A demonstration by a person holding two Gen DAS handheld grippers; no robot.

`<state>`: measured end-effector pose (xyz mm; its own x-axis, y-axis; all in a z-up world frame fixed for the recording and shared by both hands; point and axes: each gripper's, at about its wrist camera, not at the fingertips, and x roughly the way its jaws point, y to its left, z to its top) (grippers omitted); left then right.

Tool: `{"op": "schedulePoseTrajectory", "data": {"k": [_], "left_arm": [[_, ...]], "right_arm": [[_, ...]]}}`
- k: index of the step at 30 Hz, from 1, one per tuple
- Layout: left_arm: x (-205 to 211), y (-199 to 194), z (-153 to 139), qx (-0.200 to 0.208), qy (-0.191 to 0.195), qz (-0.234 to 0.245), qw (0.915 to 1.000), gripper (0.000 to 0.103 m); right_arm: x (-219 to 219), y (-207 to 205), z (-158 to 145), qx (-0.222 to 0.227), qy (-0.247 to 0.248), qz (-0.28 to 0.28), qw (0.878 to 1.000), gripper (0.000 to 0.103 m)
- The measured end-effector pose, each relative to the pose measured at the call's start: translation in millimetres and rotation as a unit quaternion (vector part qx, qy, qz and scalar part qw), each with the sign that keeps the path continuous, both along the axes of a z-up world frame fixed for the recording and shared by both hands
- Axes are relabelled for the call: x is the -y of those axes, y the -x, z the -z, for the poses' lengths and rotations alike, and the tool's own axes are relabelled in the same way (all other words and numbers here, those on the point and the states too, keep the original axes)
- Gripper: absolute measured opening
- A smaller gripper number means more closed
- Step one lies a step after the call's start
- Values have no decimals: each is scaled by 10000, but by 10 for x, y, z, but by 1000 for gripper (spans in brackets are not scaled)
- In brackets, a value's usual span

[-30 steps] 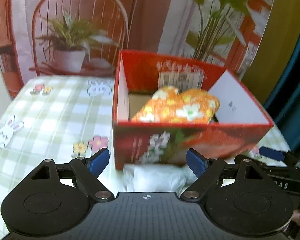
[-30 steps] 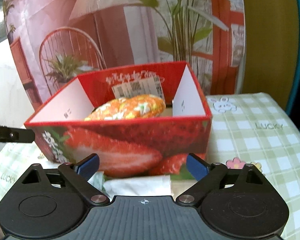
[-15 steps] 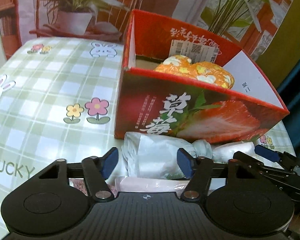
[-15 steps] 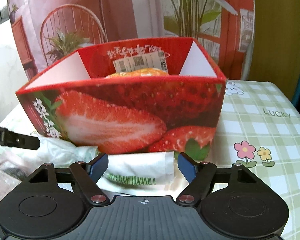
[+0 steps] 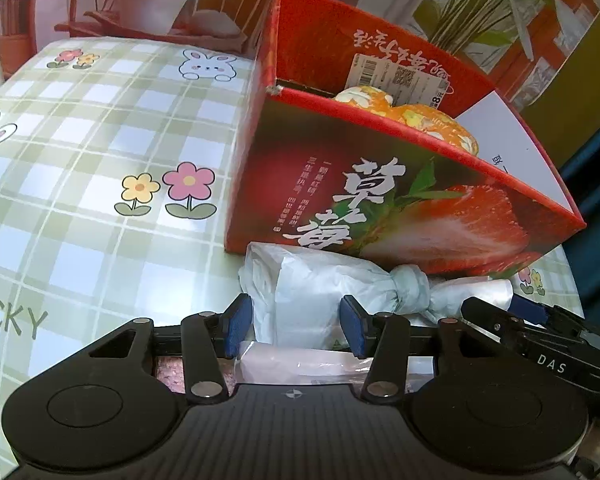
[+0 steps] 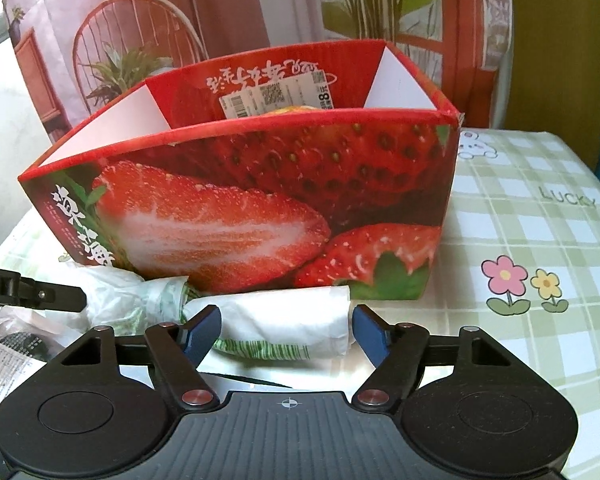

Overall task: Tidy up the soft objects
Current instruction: 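Move the left gripper down to the white plastic-wrapped bundle and close, then lift the white bundle and carry it over the red box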

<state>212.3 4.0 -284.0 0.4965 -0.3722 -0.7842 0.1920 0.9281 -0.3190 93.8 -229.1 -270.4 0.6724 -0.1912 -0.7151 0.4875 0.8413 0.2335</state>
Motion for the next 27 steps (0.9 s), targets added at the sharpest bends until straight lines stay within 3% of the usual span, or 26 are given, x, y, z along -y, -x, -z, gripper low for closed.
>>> {"op": "schedulePoseTrajectory", "data": {"k": [5, 9, 19, 27], "left_arm": [[-4, 13, 0, 31, 78, 19, 10000, 44], [-21, 37, -25, 135, 131, -32, 9998, 35], [-80, 99, -124, 392, 252, -77, 9989, 22], [-202, 183, -260, 654, 351, -151, 9971, 17]], "right_arm": [[34, -9, 28, -19, -137, 1, 9999, 62], [41, 3, 15, -12, -188, -8, 9998, 49], [83, 101, -156, 204, -157, -60, 9997, 15], [9, 149, -419, 590, -22, -345, 9977, 9]]}}
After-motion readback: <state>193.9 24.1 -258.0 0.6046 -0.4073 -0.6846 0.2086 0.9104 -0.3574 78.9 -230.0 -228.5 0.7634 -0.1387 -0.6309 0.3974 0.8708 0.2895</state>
